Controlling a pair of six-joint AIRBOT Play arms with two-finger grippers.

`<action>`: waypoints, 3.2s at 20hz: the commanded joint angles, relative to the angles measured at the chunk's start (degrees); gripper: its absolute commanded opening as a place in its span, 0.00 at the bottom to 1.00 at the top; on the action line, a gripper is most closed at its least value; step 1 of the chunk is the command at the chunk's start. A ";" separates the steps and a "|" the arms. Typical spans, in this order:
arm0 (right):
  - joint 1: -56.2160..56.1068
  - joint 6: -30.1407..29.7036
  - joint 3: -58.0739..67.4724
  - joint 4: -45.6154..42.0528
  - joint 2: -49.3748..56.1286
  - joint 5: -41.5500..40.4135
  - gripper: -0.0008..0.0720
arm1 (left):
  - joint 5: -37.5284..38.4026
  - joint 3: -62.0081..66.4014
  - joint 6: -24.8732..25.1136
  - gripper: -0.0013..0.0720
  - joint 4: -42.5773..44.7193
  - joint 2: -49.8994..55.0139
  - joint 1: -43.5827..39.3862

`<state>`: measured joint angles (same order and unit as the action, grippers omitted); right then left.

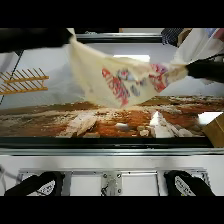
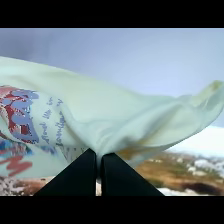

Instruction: Fold the clothes and pants, and hang the long-sleeved shirts on hangers.

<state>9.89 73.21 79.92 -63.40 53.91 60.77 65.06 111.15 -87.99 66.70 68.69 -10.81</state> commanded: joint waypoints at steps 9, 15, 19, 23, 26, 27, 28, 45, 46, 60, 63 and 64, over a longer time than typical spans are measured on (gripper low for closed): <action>0.02 15.50 2.97 -1.97 -20.15 17.79 0.02 | -13.40 4.52 -4.74 0.03 13.86 -22.95 0.33; -0.28 24.65 -9.11 -1.97 -17.73 32.65 0.02 | -11.50 4.52 -5.90 0.03 17.77 -6.21 0.33; -4.04 24.96 -20.79 -3.19 -11.23 19.41 0.02 | -12.44 4.52 -5.88 0.03 17.62 10.03 0.33; -6.88 24.96 -19.45 -7.06 8.72 1.22 0.02 | -18.91 4.52 -5.77 0.03 17.77 25.18 0.46; -6.78 23.21 -11.76 -6.88 23.54 -8.04 0.10 | -21.84 4.52 -5.55 0.36 17.55 31.98 0.46; -6.78 22.08 -8.24 -6.95 27.08 -8.85 0.38 | -21.73 4.52 -5.77 0.80 17.68 33.18 0.59; -6.75 20.41 -4.52 -6.91 29.90 -9.38 0.70 | -20.79 4.52 -6.60 0.97 17.46 33.86 1.14; -4.68 14.91 -23.47 -10.95 -8.28 -0.70 0.81 | -4.13 -65.48 -9.90 0.77 13.27 2.60 17.09; -4.68 15.37 -24.17 -10.95 -9.14 -0.68 0.81 | -6.21 -68.22 -10.01 0.77 10.36 2.38 17.09; -3.41 19.32 -24.83 -12.44 -9.92 4.26 0.81 | -22.64 -78.16 -9.88 0.10 -10.43 2.36 8.70; 6.12 20.24 -30.38 -14.27 -9.94 10.73 0.81 | -19.54 -74.79 -9.75 0.03 -4.15 0.20 8.76; 10.47 20.28 -33.66 -14.19 -9.90 11.26 0.81 | -18.47 -74.25 -9.53 0.03 -2.38 -0.98 8.79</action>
<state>12.43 92.29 51.46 -75.66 43.97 67.09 44.12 34.68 -97.91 60.66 69.76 -1.52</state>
